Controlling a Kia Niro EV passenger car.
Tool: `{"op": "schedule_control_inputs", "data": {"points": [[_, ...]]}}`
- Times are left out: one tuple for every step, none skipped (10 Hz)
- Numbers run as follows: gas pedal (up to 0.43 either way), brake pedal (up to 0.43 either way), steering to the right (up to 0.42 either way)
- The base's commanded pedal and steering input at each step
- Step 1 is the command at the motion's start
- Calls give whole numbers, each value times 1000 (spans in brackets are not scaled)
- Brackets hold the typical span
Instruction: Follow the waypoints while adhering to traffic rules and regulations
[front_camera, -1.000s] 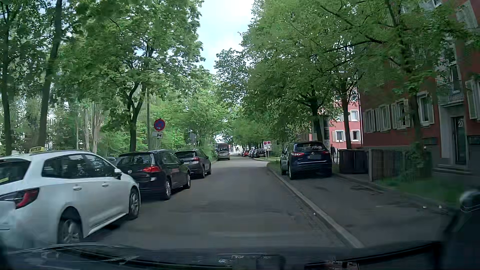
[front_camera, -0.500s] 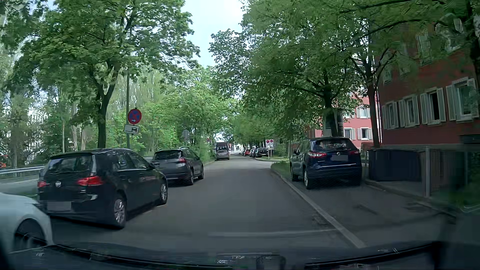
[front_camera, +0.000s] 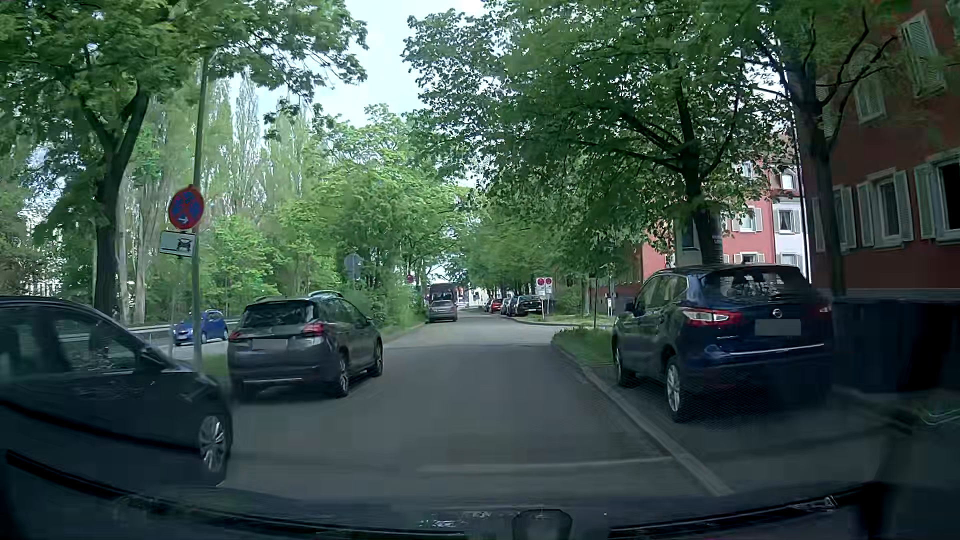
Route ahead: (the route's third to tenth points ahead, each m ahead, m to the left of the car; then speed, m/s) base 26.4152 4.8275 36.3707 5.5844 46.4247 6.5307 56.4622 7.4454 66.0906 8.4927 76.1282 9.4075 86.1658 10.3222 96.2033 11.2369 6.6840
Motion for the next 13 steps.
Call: {"op": "schedule_control_inputs", "data": {"points": [[0,116,0],[0,116,-2],[0,122,-2],[0,122,1],[0,128,3],[0,128,1],[0,140,-1],[0,140,-1],[0,140,0],[0,146,0],[0,146,0],[0,140,0],[0,146,0]]}}
